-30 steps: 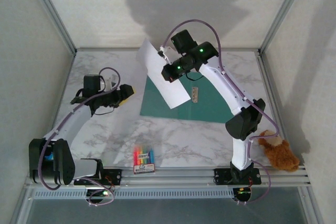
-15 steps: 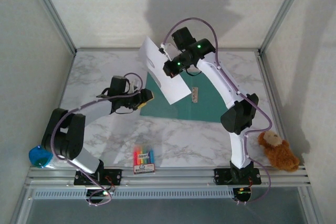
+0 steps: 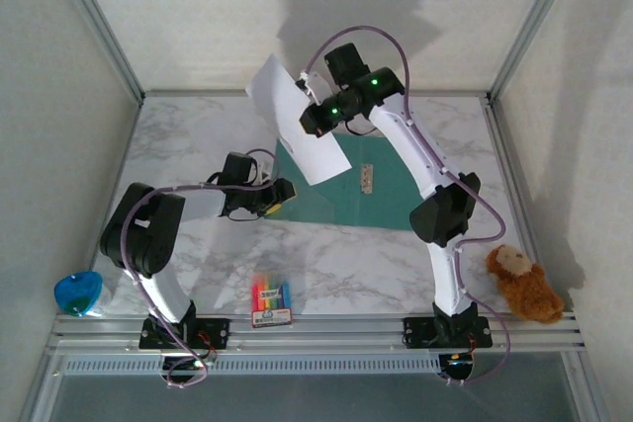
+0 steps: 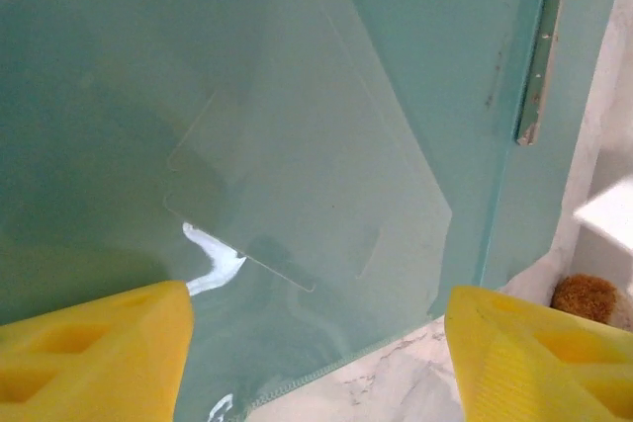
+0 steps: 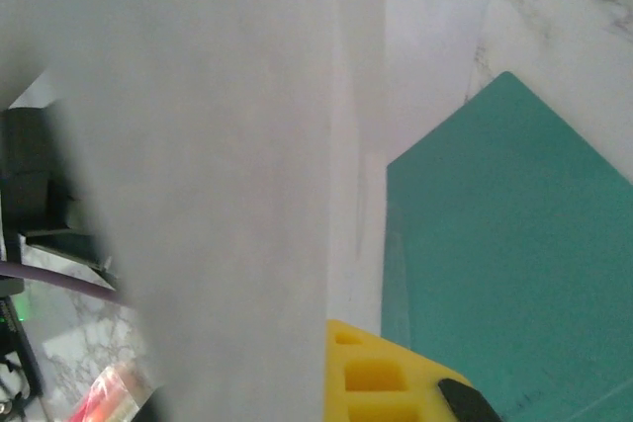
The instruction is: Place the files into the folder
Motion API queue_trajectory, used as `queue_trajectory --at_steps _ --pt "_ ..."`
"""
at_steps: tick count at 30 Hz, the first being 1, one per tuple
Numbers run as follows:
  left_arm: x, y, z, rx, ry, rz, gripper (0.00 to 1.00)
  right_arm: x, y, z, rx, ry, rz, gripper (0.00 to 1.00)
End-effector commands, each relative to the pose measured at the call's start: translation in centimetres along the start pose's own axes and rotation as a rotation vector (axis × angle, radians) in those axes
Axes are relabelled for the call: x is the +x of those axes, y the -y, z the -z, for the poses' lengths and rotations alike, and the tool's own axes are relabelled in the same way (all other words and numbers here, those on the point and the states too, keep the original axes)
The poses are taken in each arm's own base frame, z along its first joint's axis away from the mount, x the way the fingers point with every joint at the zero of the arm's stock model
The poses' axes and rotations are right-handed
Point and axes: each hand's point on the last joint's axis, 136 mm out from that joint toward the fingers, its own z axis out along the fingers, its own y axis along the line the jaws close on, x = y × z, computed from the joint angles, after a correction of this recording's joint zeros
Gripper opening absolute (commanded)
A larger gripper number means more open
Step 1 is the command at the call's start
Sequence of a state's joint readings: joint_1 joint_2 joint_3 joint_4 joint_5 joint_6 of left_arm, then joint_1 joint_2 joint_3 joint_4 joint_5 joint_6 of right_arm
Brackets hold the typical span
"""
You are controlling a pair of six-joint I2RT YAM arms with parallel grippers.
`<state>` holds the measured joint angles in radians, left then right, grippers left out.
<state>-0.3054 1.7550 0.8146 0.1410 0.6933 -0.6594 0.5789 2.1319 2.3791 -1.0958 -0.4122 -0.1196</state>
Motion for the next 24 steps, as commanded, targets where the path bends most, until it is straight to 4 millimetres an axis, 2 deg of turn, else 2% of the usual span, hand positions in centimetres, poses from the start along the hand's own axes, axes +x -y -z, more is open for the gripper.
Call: queue_trajectory --at_steps 1,4,8,12,17,20,24 --pt "0.9 -1.6 -0.3 -0.047 -0.004 0.015 0.69 0.0 2.7 -0.9 -0.012 0.010 -0.054 0.00" --pt "1.7 -2.4 -0.2 -0.068 -0.023 0.016 0.69 0.7 5.0 -2.2 0.000 -0.011 -0.106 0.00" --pt "2.4 -2.9 0.0 -0.080 -0.038 0.017 0.69 1.9 7.1 -4.5 0.025 -0.048 -0.093 0.00" --pt "2.9 -3.2 0.3 -0.090 -0.050 0.017 0.68 3.1 10.2 -5.9 0.101 -0.082 -0.083 0.00" --pt "3.2 -3.3 0.5 -0.094 -0.055 0.017 0.68 4.2 13.7 -6.3 0.199 -0.106 -0.054 0.00" --pt "3.2 -3.2 0.5 -0.091 -0.057 0.019 0.68 4.8 14.5 -6.3 0.202 -0.115 -0.005 0.00" --pt "3.4 -3.3 0.5 -0.095 -0.064 0.023 0.68 4.8 14.7 -5.2 0.169 -0.081 0.025 0.00"
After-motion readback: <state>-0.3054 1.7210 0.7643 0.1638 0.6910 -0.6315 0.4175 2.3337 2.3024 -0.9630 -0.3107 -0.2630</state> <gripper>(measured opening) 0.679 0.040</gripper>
